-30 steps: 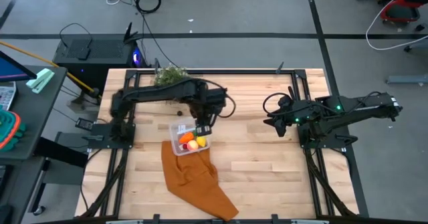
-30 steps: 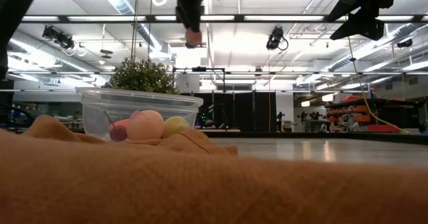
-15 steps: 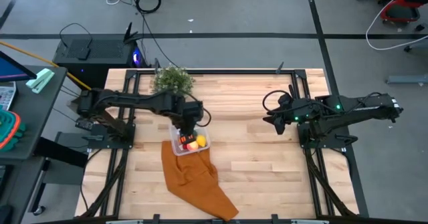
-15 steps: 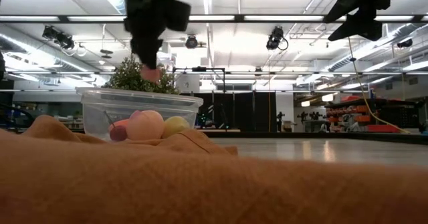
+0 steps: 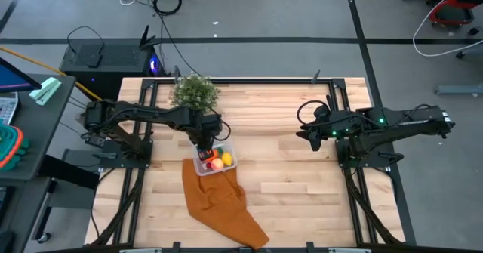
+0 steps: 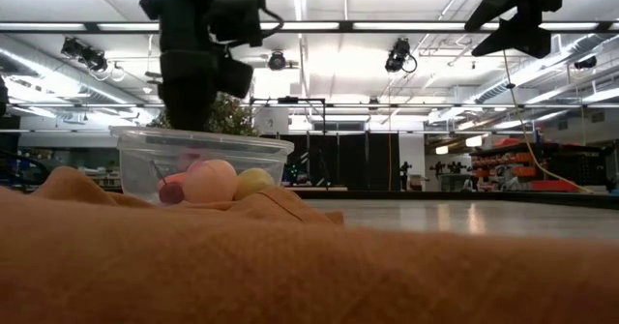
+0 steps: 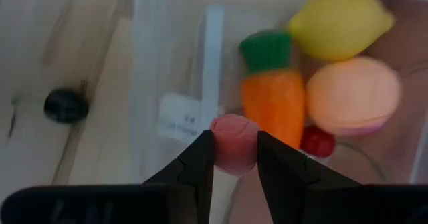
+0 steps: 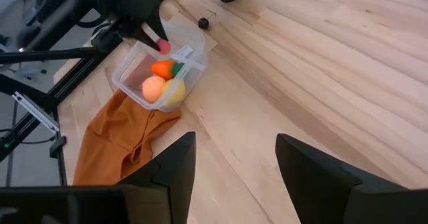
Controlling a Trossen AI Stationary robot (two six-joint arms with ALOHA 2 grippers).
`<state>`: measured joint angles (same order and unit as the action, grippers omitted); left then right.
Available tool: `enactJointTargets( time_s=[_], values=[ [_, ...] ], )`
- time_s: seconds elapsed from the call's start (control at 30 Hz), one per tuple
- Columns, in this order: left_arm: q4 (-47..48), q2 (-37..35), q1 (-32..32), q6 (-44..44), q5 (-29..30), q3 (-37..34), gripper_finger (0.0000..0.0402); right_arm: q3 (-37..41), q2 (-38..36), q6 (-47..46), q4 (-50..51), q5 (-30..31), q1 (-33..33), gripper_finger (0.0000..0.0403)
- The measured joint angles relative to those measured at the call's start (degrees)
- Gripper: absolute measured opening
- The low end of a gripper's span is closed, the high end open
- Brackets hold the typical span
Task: Pick and placing Produce into tupperware
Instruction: Put the pink peach into the bin
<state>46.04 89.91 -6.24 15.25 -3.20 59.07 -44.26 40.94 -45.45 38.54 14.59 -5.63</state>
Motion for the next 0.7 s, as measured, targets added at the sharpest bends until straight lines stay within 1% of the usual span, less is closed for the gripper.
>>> enactJointTargets(
  time_s=[0.3,0.47,0.7],
  values=[
    [-2.3,-1.6,-2.1,0.6,-0.1,-4.8,0.0110,0.0,0.0,-0.1,0.0,0.0,0.0,0.0173],
    [-6.3,-1.6,-2.3,3.0,-0.2,-7.9,0.0110,0.0,0.0,-0.1,0.0,0.0,0.0,0.0173],
    [-7.6,-1.6,-2.3,3.7,-0.1,-8.2,0.0110,0.0,0.0,0.0,0.0,0.1,0.0,0.0173]
  ],
)
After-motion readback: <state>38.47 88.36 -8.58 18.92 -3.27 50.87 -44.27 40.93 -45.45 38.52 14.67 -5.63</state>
